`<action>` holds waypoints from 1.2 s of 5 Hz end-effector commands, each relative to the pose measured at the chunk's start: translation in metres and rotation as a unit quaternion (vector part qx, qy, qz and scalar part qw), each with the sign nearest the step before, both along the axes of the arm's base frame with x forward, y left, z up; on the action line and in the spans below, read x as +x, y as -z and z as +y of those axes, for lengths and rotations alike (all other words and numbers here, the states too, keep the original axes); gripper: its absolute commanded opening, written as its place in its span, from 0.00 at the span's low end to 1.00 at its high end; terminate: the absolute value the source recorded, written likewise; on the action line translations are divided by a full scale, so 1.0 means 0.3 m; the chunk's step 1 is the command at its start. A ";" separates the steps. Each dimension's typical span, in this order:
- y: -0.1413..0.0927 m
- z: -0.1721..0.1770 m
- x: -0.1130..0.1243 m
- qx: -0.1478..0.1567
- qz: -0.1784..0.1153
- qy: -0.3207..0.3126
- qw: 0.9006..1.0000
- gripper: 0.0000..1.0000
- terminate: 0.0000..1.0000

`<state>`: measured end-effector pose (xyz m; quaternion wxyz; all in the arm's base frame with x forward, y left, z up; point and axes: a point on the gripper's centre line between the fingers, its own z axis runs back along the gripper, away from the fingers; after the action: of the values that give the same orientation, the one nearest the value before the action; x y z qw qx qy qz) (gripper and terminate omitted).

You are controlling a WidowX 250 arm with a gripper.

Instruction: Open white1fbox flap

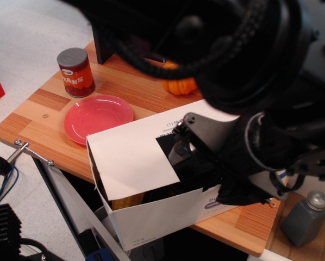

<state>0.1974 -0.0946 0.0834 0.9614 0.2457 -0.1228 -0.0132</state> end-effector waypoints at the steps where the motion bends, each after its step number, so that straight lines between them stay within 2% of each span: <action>1: -0.006 0.030 0.010 -0.009 -0.022 0.003 1.000 1.00 0.00; 2: -0.011 0.051 0.011 -0.002 -0.020 0.008 1.000 0.00 0.00; 3: -0.021 0.051 0.017 0.002 -0.013 0.006 1.000 0.00 0.00; 4: -0.064 0.039 0.024 0.015 0.002 0.005 1.000 0.00 0.00; 5: -0.124 0.059 0.016 0.037 0.015 0.022 0.999 0.00 0.00; 6: -0.193 0.123 0.036 0.046 0.045 0.077 0.995 0.00 0.00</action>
<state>0.2068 -0.0564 0.1360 0.9482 0.2785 -0.0814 -0.1293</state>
